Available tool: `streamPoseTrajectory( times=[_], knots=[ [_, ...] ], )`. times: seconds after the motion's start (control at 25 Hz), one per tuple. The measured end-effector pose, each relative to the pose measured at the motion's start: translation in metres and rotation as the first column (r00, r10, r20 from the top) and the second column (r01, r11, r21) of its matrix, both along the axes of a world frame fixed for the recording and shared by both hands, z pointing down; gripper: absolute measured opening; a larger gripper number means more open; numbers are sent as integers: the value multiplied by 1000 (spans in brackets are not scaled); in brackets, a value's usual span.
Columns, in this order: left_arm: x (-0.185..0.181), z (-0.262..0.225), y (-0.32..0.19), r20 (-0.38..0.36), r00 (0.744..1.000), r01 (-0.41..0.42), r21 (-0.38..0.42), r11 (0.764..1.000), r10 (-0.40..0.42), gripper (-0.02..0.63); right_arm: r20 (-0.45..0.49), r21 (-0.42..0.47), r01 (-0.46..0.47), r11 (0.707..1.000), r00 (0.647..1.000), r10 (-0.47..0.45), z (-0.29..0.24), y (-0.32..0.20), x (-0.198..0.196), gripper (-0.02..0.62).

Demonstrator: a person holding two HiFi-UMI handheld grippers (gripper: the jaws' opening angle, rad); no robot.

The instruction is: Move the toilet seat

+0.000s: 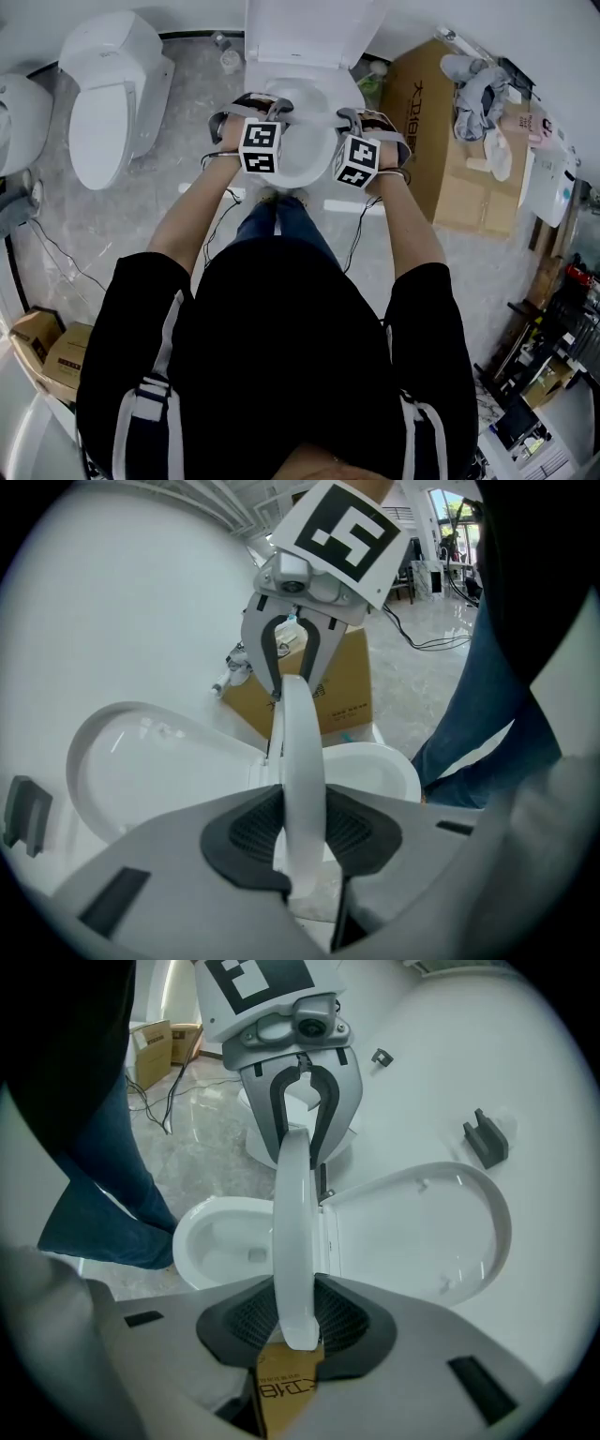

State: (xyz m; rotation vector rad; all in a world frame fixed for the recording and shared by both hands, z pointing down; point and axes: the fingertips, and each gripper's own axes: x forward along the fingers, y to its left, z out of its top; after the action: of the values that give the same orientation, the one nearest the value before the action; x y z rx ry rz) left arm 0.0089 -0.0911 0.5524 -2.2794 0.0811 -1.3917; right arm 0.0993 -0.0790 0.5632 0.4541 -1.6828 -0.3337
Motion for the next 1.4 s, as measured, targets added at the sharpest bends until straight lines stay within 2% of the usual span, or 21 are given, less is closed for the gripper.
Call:
streamPoseTrajectory(
  times=[0.52,0.68,1.4],
  knots=[
    [5,-22,-41,2,999,46,-25,999,-46,100,39,-24,-3,1000,999,4,-29,-41,7,114],
    [5,-32,-58,-11,998,68,7,998,-67,92,60,-25,5,1000,998,-4,-37,-54,5,112],
    [14,-58,-125,-65,984,168,52,984,-165,64,123,-11,5,1000,992,-3,-63,-119,12,100]
  ],
)
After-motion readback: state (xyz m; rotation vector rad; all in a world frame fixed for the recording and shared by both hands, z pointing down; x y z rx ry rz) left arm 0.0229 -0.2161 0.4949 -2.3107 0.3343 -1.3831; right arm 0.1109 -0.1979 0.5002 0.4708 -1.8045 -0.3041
